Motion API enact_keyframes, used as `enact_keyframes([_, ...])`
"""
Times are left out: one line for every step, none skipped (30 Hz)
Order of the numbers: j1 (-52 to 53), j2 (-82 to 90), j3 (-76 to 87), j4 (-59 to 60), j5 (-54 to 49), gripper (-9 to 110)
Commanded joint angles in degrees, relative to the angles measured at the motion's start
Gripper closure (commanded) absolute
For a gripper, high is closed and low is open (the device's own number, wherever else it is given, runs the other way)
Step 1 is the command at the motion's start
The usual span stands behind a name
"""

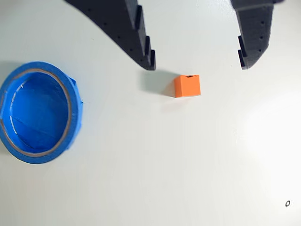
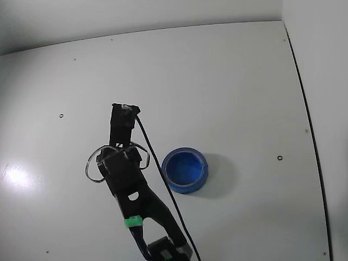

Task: Grasp a block and put it in the bin.

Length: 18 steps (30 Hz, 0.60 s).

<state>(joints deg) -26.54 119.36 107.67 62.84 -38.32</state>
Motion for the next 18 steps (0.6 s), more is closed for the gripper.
enact_keyframes([-2.20,-3.78,-9.23,0.35,0.26,75])
enact_keyframes([-2.81,-4.92,-9.67,0.09,0.35,75])
enact_keyframes([-3.43,-5.80,-10.02,-0.26,0.35,75])
enact_keyframes([-3.96,-6.50,-10.02,-0.35,0.35,75])
enact_keyframes([-4.39,-7.03,-10.02,-0.35,0.35,75])
enact_keyframes([-4.75,-7.56,-10.02,-0.35,0.35,75])
enact_keyframes([-5.01,-8.00,-10.02,-0.35,0.35,75])
enact_keyframes([-5.27,-8.61,-10.02,-0.35,0.35,75])
enact_keyframes([-5.45,-9.32,-10.02,-0.35,0.44,75])
enact_keyframes([-5.63,-10.11,-10.28,-0.44,0.70,75])
enact_keyframes([-5.89,-11.07,-10.37,-0.44,1.41,75])
enact_keyframes([-5.98,-12.13,-10.55,-0.53,2.20,75])
enact_keyframes([-6.15,-13.36,-10.55,-0.53,2.81,75])
enact_keyframes([-6.42,-14.68,-10.55,-0.53,3.16,75])
enact_keyframes([-6.77,-16.00,-10.63,-0.53,3.43,75])
enact_keyframes([-7.03,-17.23,-10.63,-0.53,3.69,75])
enact_keyframes([-7.29,-18.37,-10.63,-0.53,3.78,75])
enact_keyframes([-7.29,-19.42,-10.63,-0.53,3.78,75])
